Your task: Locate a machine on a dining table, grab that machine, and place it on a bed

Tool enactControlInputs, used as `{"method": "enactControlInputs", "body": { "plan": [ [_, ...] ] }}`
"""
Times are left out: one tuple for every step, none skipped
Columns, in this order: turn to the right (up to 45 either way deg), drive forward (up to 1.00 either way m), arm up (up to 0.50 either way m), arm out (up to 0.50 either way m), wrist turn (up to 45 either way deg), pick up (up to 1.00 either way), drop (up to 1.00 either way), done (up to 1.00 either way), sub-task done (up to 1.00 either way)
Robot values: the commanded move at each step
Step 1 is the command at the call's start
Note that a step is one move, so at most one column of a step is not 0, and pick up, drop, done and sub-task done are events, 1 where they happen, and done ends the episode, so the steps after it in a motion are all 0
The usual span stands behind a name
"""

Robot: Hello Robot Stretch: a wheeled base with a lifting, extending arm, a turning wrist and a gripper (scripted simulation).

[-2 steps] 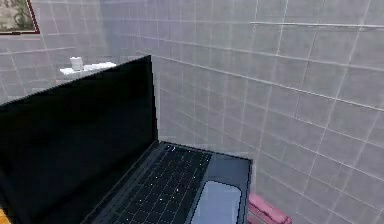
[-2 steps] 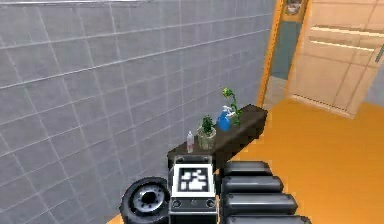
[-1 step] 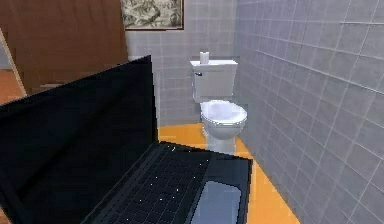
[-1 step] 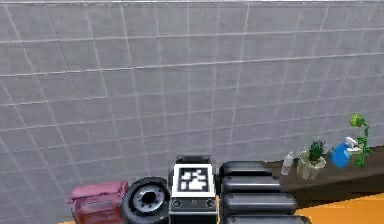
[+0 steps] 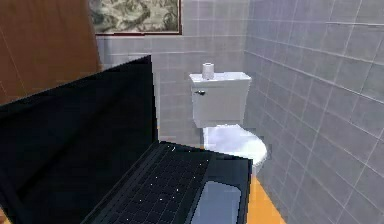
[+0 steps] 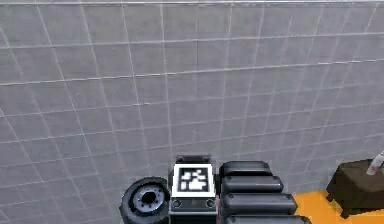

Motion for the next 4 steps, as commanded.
{"method": "enactControlInputs", "body": {
  "plan": [
    [-45.0, 0.00, 0.00, 0.00, 0.0, 0.00, 0.00, 0.00, 0.00],
    [-6.0, 0.00, 0.00, 0.00, 0.0, 0.00, 0.00, 0.00, 0.00],
    [0.0, 1.00, 0.00, 0.00, 0.0, 0.00, 0.00, 0.00, 0.00],
    [0.0, 0.35, 0.00, 0.00, 0.0, 0.00, 0.00, 0.00, 0.00]
  ]
}}
